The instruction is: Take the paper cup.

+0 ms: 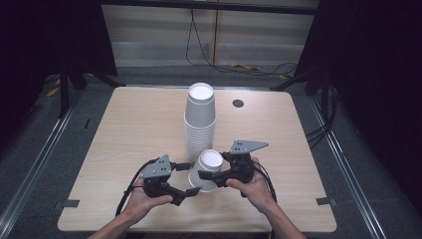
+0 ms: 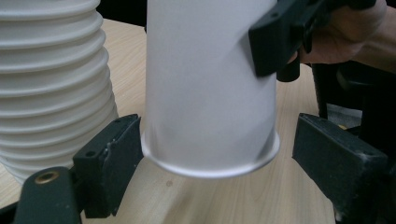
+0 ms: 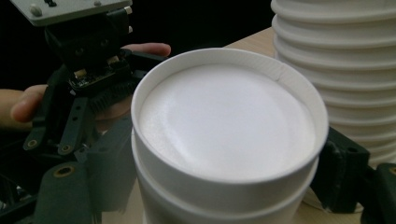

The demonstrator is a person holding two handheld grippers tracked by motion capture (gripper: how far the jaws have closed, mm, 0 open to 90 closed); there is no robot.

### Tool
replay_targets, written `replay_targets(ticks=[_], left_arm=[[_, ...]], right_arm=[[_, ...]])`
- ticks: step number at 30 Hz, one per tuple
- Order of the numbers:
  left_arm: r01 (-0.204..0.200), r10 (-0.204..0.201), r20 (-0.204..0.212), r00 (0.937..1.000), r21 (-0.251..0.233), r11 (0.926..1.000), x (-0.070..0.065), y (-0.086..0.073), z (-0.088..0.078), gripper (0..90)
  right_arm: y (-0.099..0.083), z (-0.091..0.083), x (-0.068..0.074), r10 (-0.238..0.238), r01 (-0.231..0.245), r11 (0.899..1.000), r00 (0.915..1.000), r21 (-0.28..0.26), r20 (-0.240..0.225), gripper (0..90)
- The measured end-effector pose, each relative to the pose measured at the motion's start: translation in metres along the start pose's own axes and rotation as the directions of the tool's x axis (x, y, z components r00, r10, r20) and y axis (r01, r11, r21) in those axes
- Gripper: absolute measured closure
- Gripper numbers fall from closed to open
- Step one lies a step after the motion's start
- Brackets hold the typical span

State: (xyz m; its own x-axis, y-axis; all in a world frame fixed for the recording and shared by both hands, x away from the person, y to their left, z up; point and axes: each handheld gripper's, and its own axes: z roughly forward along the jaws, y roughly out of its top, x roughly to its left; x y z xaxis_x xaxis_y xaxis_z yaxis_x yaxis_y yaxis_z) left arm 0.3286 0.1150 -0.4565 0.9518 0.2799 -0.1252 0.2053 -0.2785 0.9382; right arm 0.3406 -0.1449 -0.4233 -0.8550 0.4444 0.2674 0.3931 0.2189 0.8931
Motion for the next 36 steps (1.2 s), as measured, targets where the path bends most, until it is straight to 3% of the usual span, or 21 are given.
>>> replay_targets(ticks=[9,13,21,30,36], left_arm=[[0.015,-0.015,-0.007,0.9999,0.019,0.9997,0.002,-0.003,0.003,15.6],[0.036,-0.036,0.011,0.9993,0.014,0.9993,0.004,-0.003,0.003,15.2],[0.015,-0.016,0.017,0.9997,0.033,0.9993,0.003,-0.004,0.006,11.1],[-0.003,0.002,0.022,0.9997,0.034,0.9994,0.0,-0.003,0.008,7.1],[-0.008,0.007,0.014,0.9999,0.033,0.9994,0.001,-0.003,0.008,5.0]], right_arm=[[-0.003,0.01,0.005,-0.013,0.014,1.0,0.9994,0.01,-0.032,21.5],[-0.003,0.015,0.007,-0.013,0.014,1.0,0.9992,0.005,-0.038,21.6],[-0.005,0.019,0.01,0.0,-0.001,1.0,0.9983,-0.005,-0.058,21.6],[-0.005,0.026,0.017,-0.017,0.016,1.0,0.996,-0.014,-0.087,21.6],[-0.005,0.025,0.02,-0.021,0.018,0.999,0.9966,-0.033,-0.08,21.6]])
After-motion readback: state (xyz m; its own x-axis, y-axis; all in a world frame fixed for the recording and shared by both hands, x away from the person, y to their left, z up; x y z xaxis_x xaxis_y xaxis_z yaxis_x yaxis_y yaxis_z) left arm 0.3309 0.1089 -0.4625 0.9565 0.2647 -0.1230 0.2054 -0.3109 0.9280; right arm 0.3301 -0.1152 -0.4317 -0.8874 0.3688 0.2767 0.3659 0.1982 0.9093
